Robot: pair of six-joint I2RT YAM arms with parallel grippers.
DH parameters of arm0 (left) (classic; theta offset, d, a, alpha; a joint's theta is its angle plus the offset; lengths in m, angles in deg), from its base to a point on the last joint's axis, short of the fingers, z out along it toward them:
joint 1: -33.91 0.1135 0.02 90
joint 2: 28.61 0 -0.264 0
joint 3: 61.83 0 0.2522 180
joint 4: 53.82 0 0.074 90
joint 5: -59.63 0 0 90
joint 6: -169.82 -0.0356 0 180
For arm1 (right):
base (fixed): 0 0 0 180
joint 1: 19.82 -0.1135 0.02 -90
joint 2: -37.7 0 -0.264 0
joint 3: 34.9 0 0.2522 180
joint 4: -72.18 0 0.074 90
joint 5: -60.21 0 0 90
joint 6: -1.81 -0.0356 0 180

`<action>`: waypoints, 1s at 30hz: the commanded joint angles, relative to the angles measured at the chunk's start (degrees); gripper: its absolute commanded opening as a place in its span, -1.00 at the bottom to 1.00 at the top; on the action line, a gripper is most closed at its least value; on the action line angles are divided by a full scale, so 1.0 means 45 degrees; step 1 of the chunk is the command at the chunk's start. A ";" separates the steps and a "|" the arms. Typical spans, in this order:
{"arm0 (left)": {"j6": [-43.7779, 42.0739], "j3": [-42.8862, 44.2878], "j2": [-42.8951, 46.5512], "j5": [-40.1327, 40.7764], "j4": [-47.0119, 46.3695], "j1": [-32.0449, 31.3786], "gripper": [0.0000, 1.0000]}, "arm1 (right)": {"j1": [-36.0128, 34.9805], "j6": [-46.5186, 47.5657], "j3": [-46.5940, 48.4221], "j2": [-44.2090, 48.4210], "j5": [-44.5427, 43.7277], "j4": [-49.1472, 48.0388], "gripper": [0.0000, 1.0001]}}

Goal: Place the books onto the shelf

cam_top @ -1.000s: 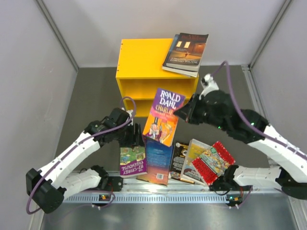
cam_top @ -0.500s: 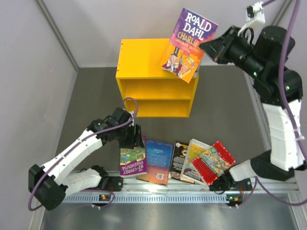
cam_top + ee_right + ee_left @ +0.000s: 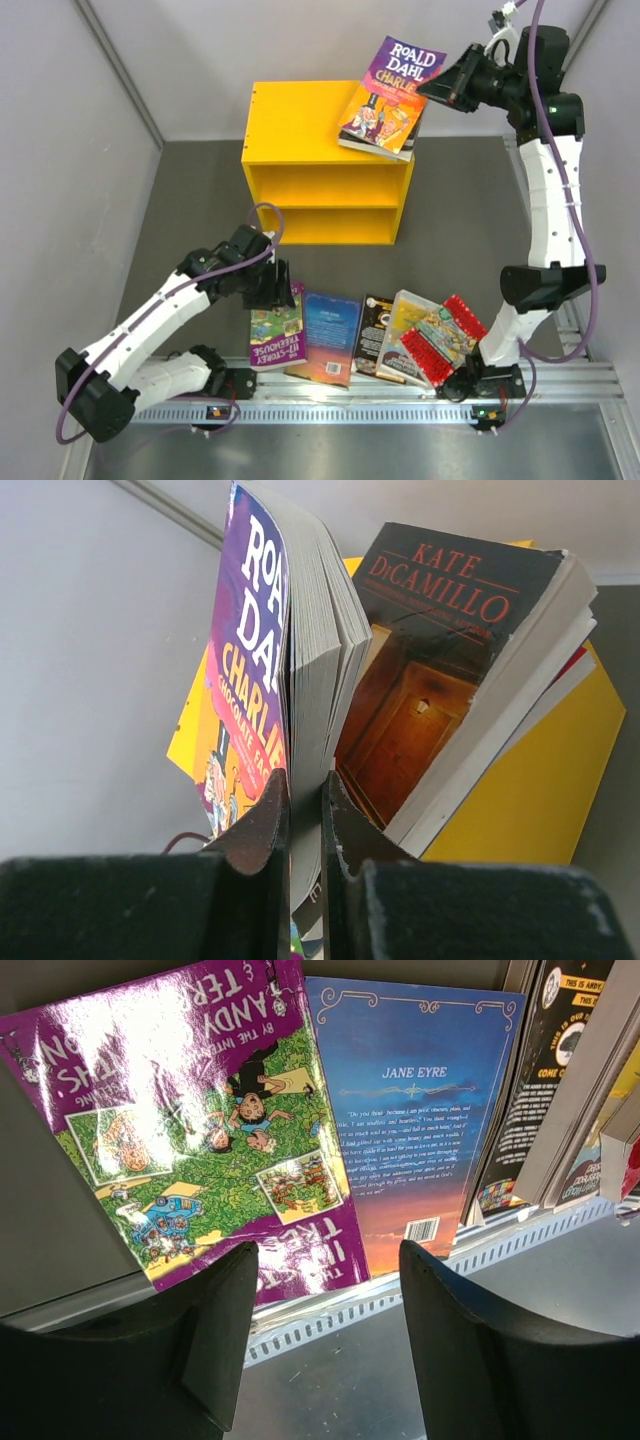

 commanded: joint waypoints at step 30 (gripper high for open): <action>-0.0253 0.1011 -0.1489 0.0615 -0.0172 0.0146 0.26 | 0.1608 0.0153 -0.1103 -0.0177 0.0000 -0.1230 0.55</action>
